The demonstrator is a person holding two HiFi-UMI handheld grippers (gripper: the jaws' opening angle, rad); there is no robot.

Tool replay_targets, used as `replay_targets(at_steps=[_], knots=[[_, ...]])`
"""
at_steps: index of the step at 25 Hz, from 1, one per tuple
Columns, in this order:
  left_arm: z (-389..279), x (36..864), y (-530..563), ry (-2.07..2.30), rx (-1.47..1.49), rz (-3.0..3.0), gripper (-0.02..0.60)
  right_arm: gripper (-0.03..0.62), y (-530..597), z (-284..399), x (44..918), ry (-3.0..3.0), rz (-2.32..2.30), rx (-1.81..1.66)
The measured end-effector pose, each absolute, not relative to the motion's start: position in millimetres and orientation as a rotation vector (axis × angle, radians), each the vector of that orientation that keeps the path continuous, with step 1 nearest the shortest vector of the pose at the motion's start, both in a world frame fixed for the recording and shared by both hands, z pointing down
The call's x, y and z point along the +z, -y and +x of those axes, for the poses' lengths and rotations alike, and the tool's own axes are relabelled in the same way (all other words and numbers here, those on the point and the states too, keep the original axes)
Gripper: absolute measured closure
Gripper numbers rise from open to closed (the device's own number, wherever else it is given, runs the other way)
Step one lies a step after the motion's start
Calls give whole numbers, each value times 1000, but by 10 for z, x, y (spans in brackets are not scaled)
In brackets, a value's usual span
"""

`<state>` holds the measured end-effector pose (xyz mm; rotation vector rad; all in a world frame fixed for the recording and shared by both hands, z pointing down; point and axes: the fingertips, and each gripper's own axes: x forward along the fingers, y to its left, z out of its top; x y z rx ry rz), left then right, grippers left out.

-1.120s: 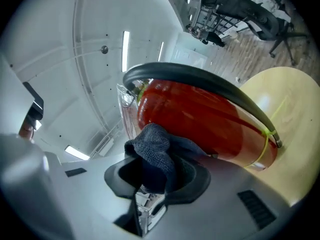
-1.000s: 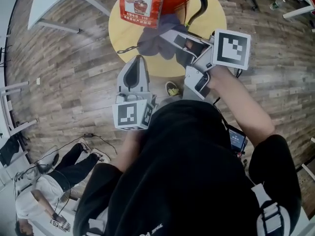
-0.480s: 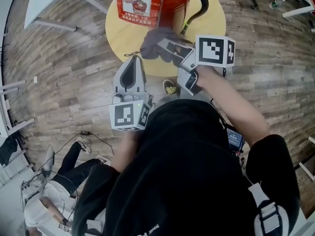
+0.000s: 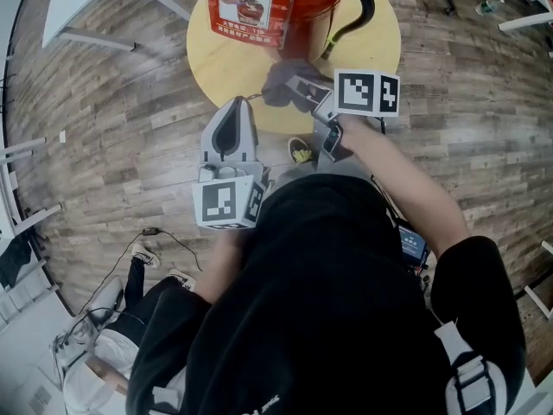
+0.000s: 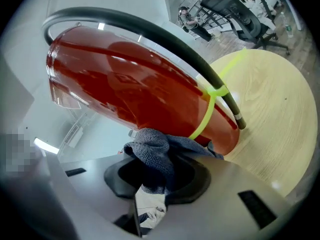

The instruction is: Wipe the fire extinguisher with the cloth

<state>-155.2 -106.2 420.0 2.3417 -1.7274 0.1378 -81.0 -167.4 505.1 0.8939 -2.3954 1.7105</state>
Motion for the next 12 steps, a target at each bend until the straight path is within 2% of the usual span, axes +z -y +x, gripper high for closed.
replay_targets(at_steps=[8, 12], knots=[[-1524, 4215, 1039, 1713, 149, 2351, 566, 488, 1693, -711, 5570, 2378, 969, 1412], [-1476, 4201, 982, 1708, 156, 2360, 566, 488, 1861, -22, 5910, 2271, 1249, 1273]])
